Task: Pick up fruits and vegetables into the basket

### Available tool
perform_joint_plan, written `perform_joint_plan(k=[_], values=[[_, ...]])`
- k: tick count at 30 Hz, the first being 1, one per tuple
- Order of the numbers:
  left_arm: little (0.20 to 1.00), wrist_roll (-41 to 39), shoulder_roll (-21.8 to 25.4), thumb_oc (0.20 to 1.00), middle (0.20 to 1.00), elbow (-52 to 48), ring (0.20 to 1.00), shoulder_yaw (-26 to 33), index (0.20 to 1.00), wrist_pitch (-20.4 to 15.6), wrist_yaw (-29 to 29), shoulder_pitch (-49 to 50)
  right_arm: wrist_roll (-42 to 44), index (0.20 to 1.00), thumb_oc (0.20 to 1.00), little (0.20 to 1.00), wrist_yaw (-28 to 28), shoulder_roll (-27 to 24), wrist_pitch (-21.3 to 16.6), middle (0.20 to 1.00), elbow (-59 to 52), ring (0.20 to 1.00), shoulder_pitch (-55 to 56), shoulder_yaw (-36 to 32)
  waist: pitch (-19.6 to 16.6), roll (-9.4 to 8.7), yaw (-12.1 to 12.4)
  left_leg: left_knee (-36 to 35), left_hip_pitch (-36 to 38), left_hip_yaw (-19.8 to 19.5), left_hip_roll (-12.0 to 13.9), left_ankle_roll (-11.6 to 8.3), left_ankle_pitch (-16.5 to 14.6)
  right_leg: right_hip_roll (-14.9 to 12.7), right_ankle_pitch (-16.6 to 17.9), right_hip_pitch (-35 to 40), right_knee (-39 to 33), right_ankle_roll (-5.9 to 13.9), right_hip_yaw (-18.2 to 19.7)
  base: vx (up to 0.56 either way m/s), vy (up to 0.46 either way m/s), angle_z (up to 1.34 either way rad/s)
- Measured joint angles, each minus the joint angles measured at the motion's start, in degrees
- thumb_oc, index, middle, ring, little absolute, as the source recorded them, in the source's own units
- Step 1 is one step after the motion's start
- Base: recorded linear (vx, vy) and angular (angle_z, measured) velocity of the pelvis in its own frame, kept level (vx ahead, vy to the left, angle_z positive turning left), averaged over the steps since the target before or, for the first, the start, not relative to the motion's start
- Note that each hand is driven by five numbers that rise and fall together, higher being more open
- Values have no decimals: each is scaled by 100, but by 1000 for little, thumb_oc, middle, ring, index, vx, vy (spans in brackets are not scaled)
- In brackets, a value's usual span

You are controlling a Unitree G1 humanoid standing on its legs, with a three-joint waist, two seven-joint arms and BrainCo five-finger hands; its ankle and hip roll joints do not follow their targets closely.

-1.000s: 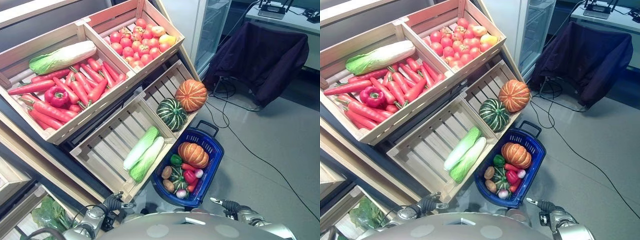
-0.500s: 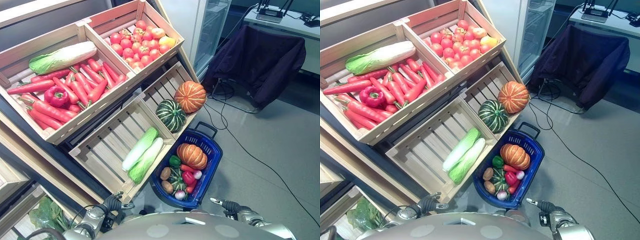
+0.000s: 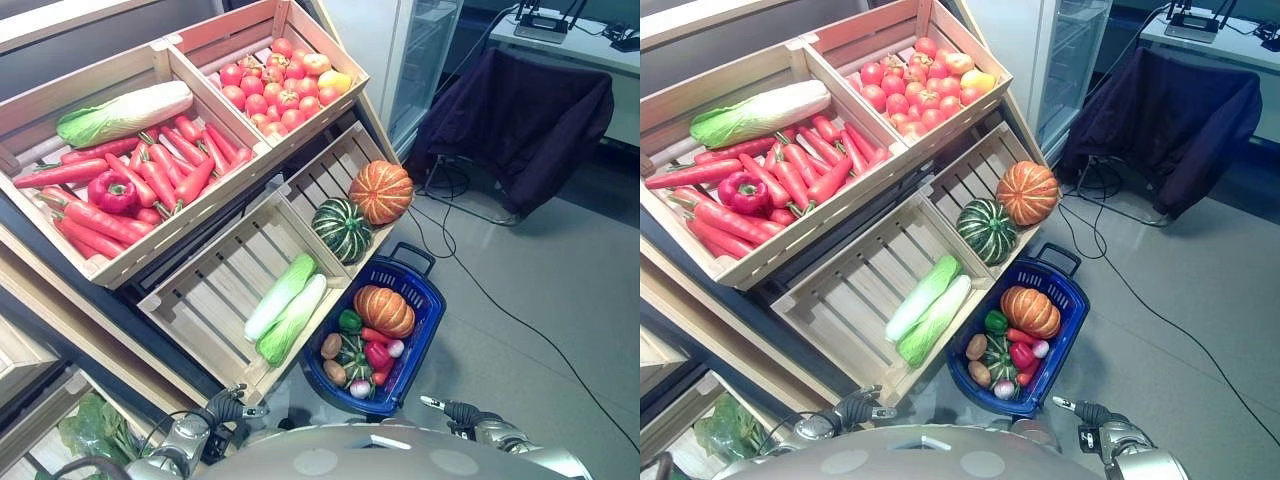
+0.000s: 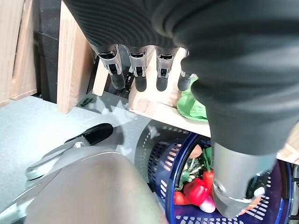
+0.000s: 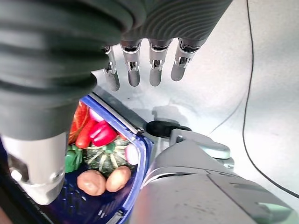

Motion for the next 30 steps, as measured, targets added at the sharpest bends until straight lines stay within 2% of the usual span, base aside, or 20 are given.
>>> perform_joint_plan(k=[4,8,11,13,16,20,22,25,26,28,30], values=[[1000,-289,3,1000,1000,-9,1000,-4,1000,-3,54,-88,81,1000,1000,1000,-28,-10,9,1000,-1,1000,-128,162,227,75,10,25,-376,-9,-15,-48,102,-8,80,-388,1,-11,1,-268,6,1],[1000,-594,-11,1000,1000,-42,1000,5,1000,-12,159,-534,250,1000,1000,1000,-160,-11,4,1000,-25,1000,-590,222,861,148,2,29,-828,-78,-31,-66,294,-11,280,-811,25,-76,-7,-145,-17,5],[1000,-758,-30,1000,1000,-144,1000,9,1000,-118,258,-775,370,1000,1000,1000,-292,-27,-7,1000,-53,1000,-873,221,1343,292,-9,27,-1068,-185,-10,-80,377,2,309,-994,27,-85,-108,-135,-8,16],[1000,-917,-40,1000,1000,-197,1000,3,1000,-190,265,-816,443,1000,1000,1000,-346,-34,-1,1000,-61,1000,-998,229,1456,322,-5,26,-1179,-214,-5,-90,394,5,308,-1101,26,-86,-144,-126,29,8],[1000,-1243,-40,1000,1000,-279,1000,3,1000,-398,259,-1014,560,1000,1000,1000,-358,-120,2,1000,-153,1000,-1264,235,1795,317,0,29,-1288,-214,-21,-102,438,0,344,-1204,30,-93,-137,-103,38,2],[1000,-1593,-24,1000,1000,-617,1000,2,1000,-625,266,-1233,651,1000,1000,1000,-356,-245,-11,1000,-200,1000,-1473,255,2016,301,40,36,-1399,-215,-38,-103,440,-15,344,-1304,32,-92,-137,-73,10,2],[1000,-1803,-14,1000,1000,-792,1000,4,1000,-753,283,-1512,750,1000,1000,1000,-356,-328,-23,1000,-197,1000,-1634,273,2288,300,60,123,-1447,-224,-76,-101,432,-11,373,-1306,34,-116,-146,-66,-3,4],[1000,-1996,54,1000,1000,-1055,1000,7,1000,-829,355,-1872,789,1000,1000,1000,-363,-348,-38,1000,-211,1000,-1866,375,2516,280,46,249,-1625,-249,-92,-107,407,-8,376,-1428,103,-116,-157,-135,-36,5],[1000,-2062,90,1000,1000,-1160,1000,-19,1000,-867,394,-1912,856,1000,1000,1000,-372,-349,-35,1000,-202,1000,-1938,433,2553,266,45,419,-1791,-272,-84,-110,344,-19,355,-1583,246,-105,-135,-123,-33,10],[1000,-2232,266,1000,1000,-1499,1000,-59,1000,-1014,561,-2463,979,1000,1000,1000,-424,-347,-37,1000,-216,1000,-2266,448,2869,242,84,834,-2207,-315,-102,-126,255,-19,305,-1902,539,-103,-13,-143,-37,13],[1000,-2319,377,1000,1000,-1856,1000,-114,1000,-1110,776,-2724,1084,1000,1000,1000,-507,-339,-43,1000,-219,1000,-2428,438,2891,224,127,1159,-2626,-356,-109,-138,195,-39,182,-2321,912,-127,46,-66,-22,9]])
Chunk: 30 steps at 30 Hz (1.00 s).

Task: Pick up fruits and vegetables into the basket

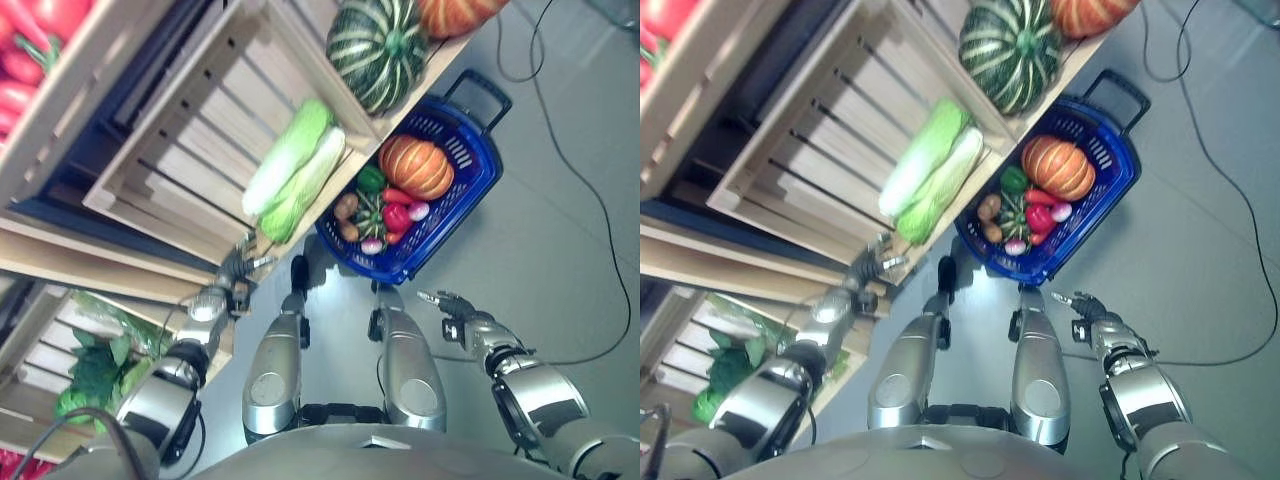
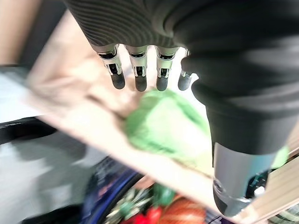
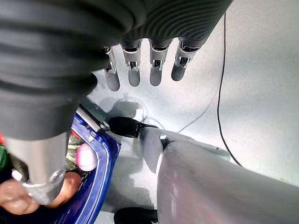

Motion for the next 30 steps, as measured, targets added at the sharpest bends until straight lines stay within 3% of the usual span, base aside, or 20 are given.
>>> perform_joint_plan(k=[6,10,14,19,21,23,30], values=[[1000,25,145,1000,1000,-624,1000,-10,1000,-171,702,-108,55,1000,1000,1000,-76,-59,16,1000,-43,1000,-115,-3,51,-18,4,464,-419,-112,-46,7,-77,-63,-285,-483,689,-16,50,-34,-25,8],[1000,249,153,1000,1000,-901,1000,-7,1000,-282,1264,-108,131,1000,1000,1000,-122,-100,51,1000,-156,1000,-125,-4,59,-36,-7,710,-855,-126,-91,-3,-80,-66,-296,-879,876,-5,183,-25,-32,4],[1000,692,178,1000,1000,-1082,1000,-8,1000,-387,1801,-59,225,1000,1000,1000,-123,-93,53,1000,-175,1000,-102,-3,74,-69,-7,778,-1005,-131,-109,9,-72,-65,-289,-1025,955,5,258,-18,-52,3],[1000,1803,348,1000,1000,-1316,1000,-14,1000,-393,2828,-128,307,1000,1000,1000,-137,-67,49,1000,-216,1000,-108,-1,83,-94,-13,807,-1102,-181,-126,30,-59,-55,-288,-1095,960,6,264,-7,-34,4],[1000,2281,411,1000,1000,-1314,1000,-21,1000,-317,3291,-249,340,1000,1000,1000,-141,-56,48,1000,-216,1000,-108,0,97,-122,-15,830,-1115,-190,-126,29,-72,-45,-286,-1098,959,20,270,-1,-6,2],[1000,2963,545,1000,1000,-1306,1000,-198,1000,-20,3840,-452,346,1000,1000,1000,-139,-58,47,1000,-214,1000,-147,8,100,-129,-12,845,-1133,-187,-129,33,-89,-48,-286,-1098,954,45,272,0,0,0],[1000,3867,928,1000,1000,-1278,1000,-509,1000,466,4485,-975,445,1000,1000,1000,-124,-58,51,1000,-223,1000,-251,27,103,-149,-129,856,-1139,-178,-151,45,-113,-66,-300,-1099,954,70,291,0,0,0]])
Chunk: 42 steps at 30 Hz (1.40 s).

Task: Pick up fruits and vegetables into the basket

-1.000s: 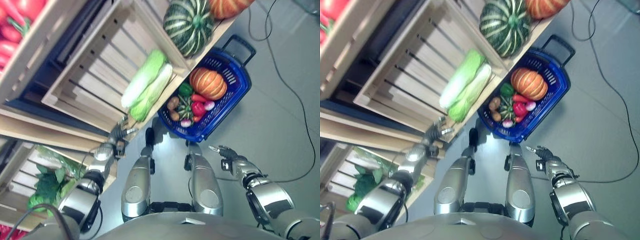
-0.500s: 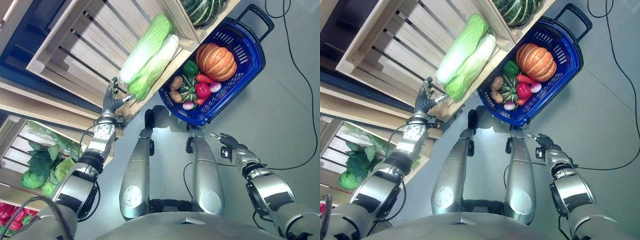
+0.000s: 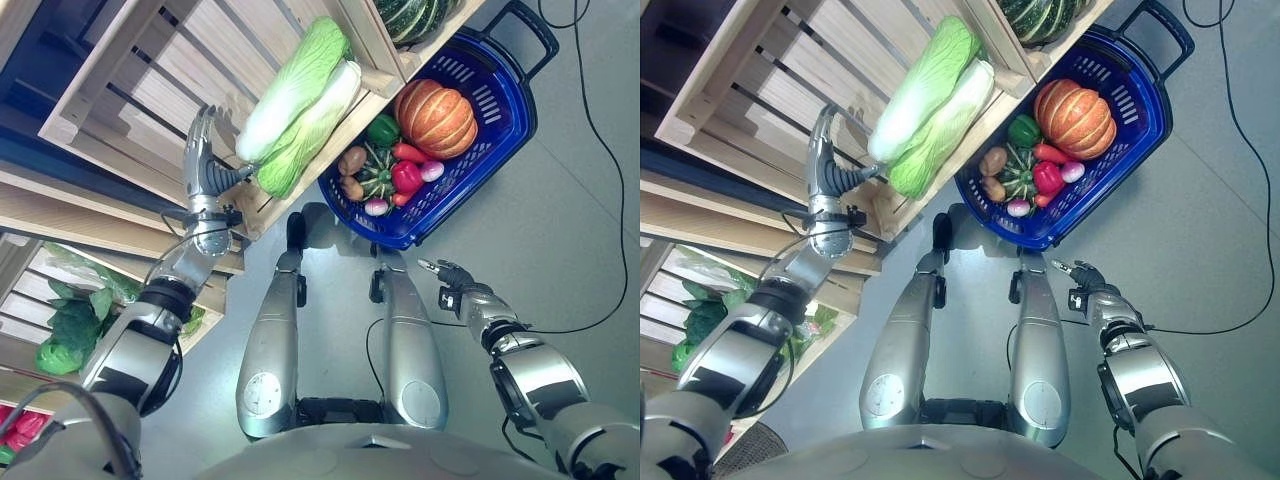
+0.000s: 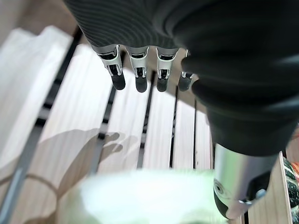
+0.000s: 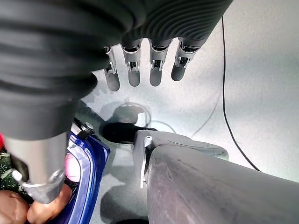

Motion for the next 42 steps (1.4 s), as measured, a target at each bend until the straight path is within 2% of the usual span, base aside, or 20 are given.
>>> perform_joint_plan(k=[5,10,13,21,35,42], values=[[1000,299,78,1000,1000,161,1000,-153,1000,71,42,-310,4,1000,1000,1000,1,-8,1,1000,2,1000,-79,199,-8,-37,-63,15,-31,34,2,12,-15,4,-2,-55,14,4,33,3,11,-2],[1000,323,78,1000,1000,638,1000,-291,1000,297,-34,-683,1,1000,1000,1000,6,-5,11,1000,1,1000,-191,218,-6,-52,-172,117,-138,87,1,14,-50,33,0,-155,54,8,152,9,25,-4],[1000,323,79,1000,1000,807,1000,-450,1000,416,-248,-977,1,1000,1000,1000,16,-6,39,1000,7,1000,-237,271,-5,-55,-227,122,-162,89,5,11,-51,41,1,-190,73,7,161,0,0,0],[1000,244,67,1000,1000,1535,1000,-620,1000,433,-824,-1490,0,1000,1000,1000,56,16,47,1000,19,1000,-546,513,1,-115,-417,307,-264,218,61,-2,-152,114,2,-310,157,15,306,4,6,-8],[1000,-518,5,1000,1000,2517,1000,-738,1000,654,-1808,-1938,0,1000,1000,1000,115,4,122,1000,37,1000,-632,657,-11,-172,-625,493,-378,249,83,8,-228,155,2,-389,214,19,381,1,1,-1],[1000,-936,-51,1000,1000,2904,1000,-717,1000,657,-2007,-1963,-1,1000,1000,1000,120,4,132,1000,46,1000,-731,683,-14,-198,-643,560,-380,269,100,-11,-293,196,3,-393,220,19,451,13,14,-5]])
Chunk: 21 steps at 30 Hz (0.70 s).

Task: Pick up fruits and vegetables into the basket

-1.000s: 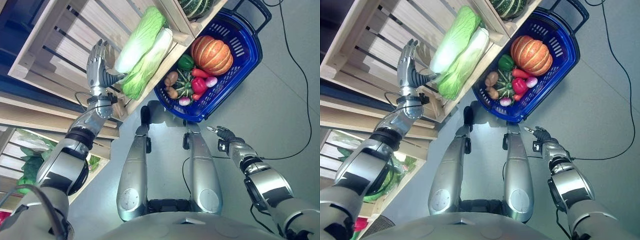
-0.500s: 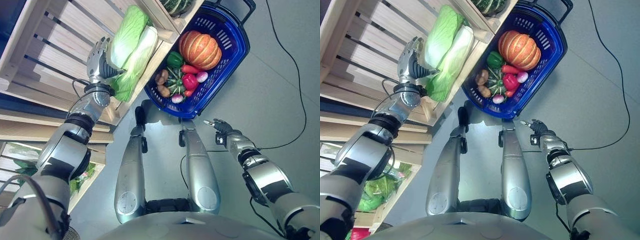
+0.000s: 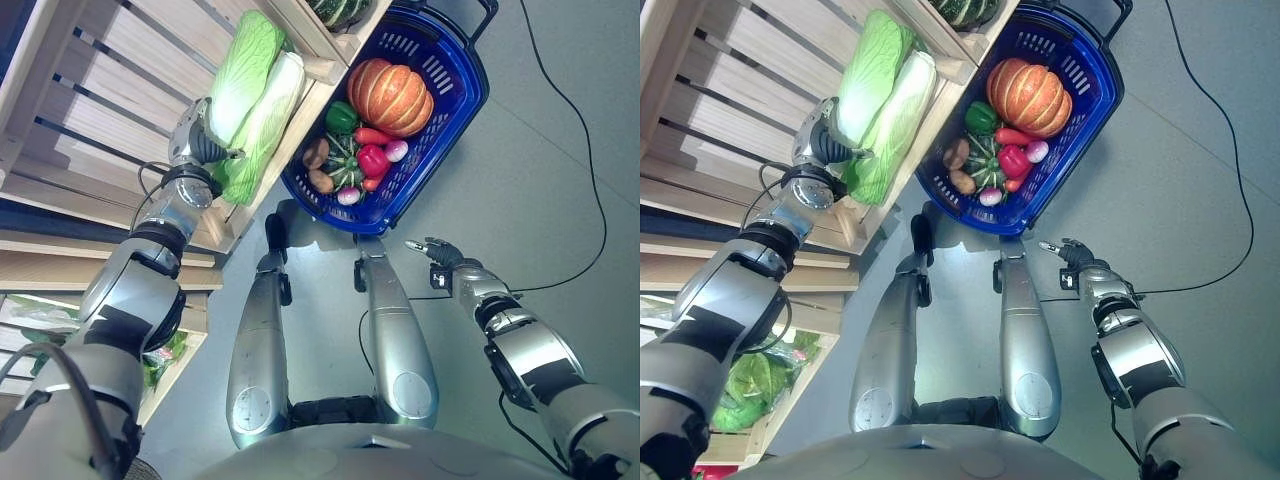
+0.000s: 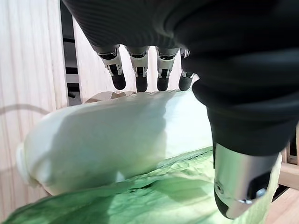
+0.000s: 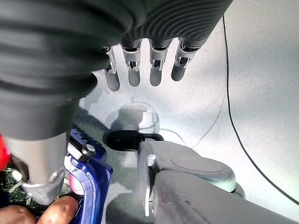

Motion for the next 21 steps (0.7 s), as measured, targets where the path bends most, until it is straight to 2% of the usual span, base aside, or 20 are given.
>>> perform_joint_plan(k=[7,21], values=[[1000,-214,-19,1000,1000,237,1000,10,1000,77,-17,-168,1,1000,1000,1000,8,-2,7,1000,0,1000,-123,152,-21,-90,-3,110,-120,11,10,-2,-37,14,-2,-113,74,-1,18,1,0,-1],[1000,-696,-41,1000,1000,346,1000,189,1000,117,-5,-277,12,1000,1000,1000,30,-5,31,1000,21,1000,-276,187,-36,-121,-2,322,-345,12,30,-6,-83,38,-7,-305,195,8,29,0,0,0]])
